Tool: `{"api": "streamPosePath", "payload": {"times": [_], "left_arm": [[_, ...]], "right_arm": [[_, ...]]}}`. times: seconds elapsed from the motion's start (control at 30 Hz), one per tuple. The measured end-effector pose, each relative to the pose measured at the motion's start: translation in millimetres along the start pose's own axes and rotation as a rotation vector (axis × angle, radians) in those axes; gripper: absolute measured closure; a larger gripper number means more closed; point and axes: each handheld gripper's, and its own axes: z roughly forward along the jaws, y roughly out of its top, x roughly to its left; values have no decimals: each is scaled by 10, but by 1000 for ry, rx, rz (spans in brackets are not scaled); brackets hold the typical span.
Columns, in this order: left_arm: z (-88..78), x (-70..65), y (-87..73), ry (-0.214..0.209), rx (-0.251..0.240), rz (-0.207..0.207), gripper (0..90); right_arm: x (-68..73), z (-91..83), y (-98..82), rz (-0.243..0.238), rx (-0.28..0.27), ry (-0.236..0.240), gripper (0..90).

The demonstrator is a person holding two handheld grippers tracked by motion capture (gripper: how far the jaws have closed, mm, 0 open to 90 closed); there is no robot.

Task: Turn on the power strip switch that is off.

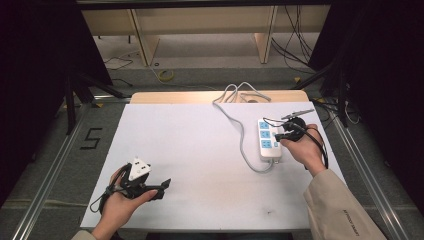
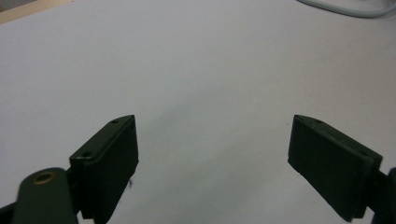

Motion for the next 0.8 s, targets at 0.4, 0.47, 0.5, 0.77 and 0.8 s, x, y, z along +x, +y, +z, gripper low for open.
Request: {"api": "streamPosePath", "payload": {"times": [0.4,0.47,0.5,0.77,0.8], "left_arm": [[1,1,-1,-1,2,0,157],[0,1,-1,0,2,0,157],[0,1,-1,-1,2,-1,157],[1,4,-2,1,2,0,157],[1,4,-2,1,2,0,157]], "right_arm": [[-24,61,7,1,18,-9,900],[-31,71,9,4,19,-9,900],[-35,78,10,4,20,-9,900],[-45,130,14,7,32,-10,900],[-45,135,15,7,33,-9,900]]}}
